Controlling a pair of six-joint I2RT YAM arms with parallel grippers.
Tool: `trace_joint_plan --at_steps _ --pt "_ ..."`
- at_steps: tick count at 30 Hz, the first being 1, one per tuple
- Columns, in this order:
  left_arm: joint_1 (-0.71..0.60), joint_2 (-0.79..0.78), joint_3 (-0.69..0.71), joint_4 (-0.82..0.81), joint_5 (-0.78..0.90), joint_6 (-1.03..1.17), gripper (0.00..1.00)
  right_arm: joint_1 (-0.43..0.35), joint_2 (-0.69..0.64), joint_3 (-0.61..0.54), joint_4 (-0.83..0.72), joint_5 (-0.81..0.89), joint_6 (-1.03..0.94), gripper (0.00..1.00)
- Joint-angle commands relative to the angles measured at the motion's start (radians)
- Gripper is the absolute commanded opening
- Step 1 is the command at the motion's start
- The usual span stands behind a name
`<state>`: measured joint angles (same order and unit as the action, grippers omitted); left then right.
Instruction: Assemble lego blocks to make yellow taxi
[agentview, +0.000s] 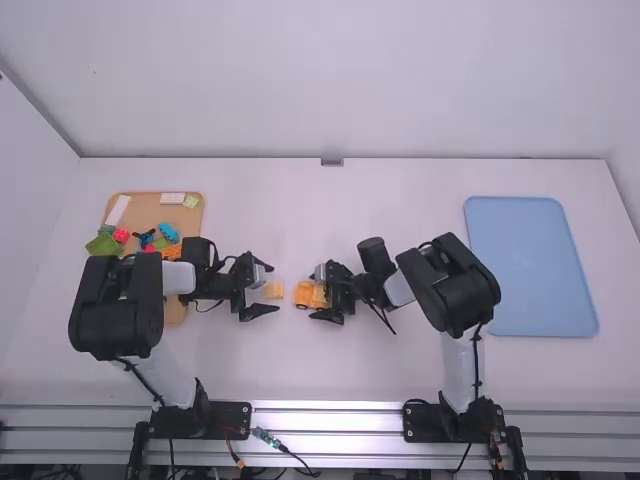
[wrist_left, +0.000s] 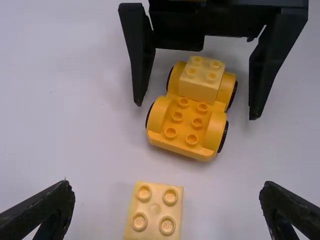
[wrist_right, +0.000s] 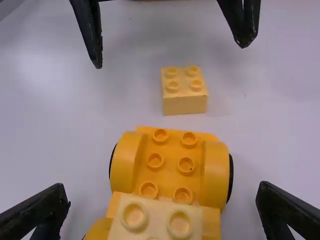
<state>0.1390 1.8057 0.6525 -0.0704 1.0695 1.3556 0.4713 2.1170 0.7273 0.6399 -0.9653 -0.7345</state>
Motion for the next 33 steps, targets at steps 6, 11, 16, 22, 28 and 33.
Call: trace_joint_plan --at_steps 6,11,16,22,28,33 --pt "-0.011 0.009 -0.012 -0.002 0.012 0.014 0.99 0.029 0.013 0.012 -0.027 0.119 0.032 0.91" --pt "-0.012 0.009 -0.012 -0.003 0.012 0.014 0.99 0.040 0.013 0.012 -0.027 0.190 0.058 0.89" --pt "-0.012 0.009 -0.012 -0.002 0.011 0.014 0.99 0.029 0.013 0.011 -0.047 0.202 0.058 0.87" --pt "-0.012 0.009 -0.011 -0.002 0.011 0.014 0.99 0.001 0.013 0.011 -0.081 0.204 0.057 0.86" --pt "-0.012 0.009 -0.011 -0.002 0.012 0.014 0.99 -0.014 0.012 -0.035 -0.010 0.204 0.055 0.86" --pt "-0.013 0.009 -0.012 -0.003 0.010 0.014 0.99 -0.014 0.012 -0.080 0.084 0.196 0.058 0.86"
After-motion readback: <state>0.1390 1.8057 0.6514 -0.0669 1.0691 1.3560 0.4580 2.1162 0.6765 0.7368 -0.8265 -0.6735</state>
